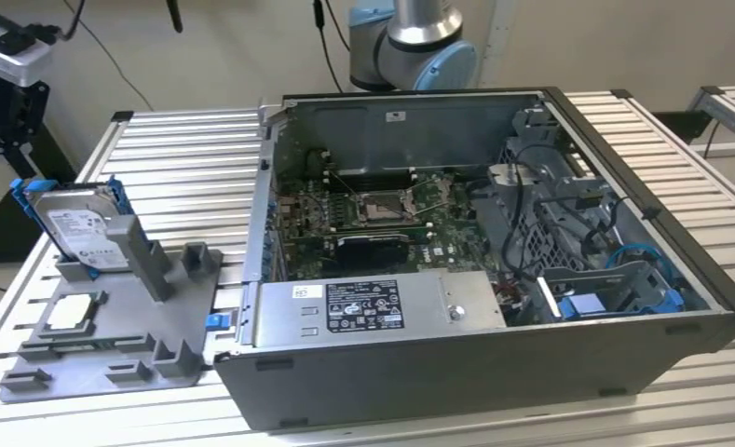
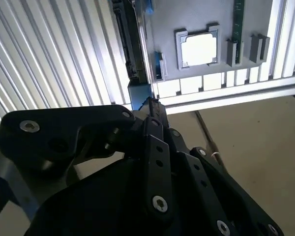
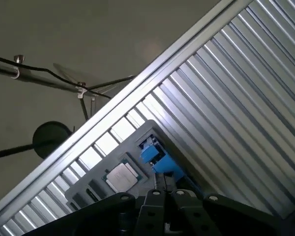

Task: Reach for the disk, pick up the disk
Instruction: 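Pick up the disk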

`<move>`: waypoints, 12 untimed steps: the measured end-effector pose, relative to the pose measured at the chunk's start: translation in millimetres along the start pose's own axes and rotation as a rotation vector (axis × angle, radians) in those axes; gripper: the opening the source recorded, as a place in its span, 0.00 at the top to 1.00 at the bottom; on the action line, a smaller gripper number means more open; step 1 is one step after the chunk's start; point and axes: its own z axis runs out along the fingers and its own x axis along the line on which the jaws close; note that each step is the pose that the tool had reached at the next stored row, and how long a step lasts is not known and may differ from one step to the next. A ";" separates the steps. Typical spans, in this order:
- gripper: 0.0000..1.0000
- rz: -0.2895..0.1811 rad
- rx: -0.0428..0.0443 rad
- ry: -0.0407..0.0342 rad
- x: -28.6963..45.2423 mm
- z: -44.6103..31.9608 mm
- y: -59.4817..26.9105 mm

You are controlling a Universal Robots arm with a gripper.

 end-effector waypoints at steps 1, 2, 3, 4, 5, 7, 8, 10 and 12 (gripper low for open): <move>1.00 -0.019 0.0000 0.0008 0.0 0.0 0.0; 1.00 -0.037 0.0000 0.0015 0.0 0.0 0.0; 1.00 -0.055 0.0000 0.0021 0.0 0.0 0.0; 1.00 -0.073 0.0000 0.0029 0.0 0.0 0.0; 1.00 -0.091 0.0001 0.0035 0.0 0.0 0.0; 1.00 -0.127 0.0001 0.0048 0.0 0.0 0.0; 1.00 -0.147 0.0002 0.0056 0.0 0.0 0.0; 1.00 -0.183 0.0004 0.0067 0.0 0.0 0.0; 1.00 -0.219 0.0015 0.0075 0.0 0.0 0.0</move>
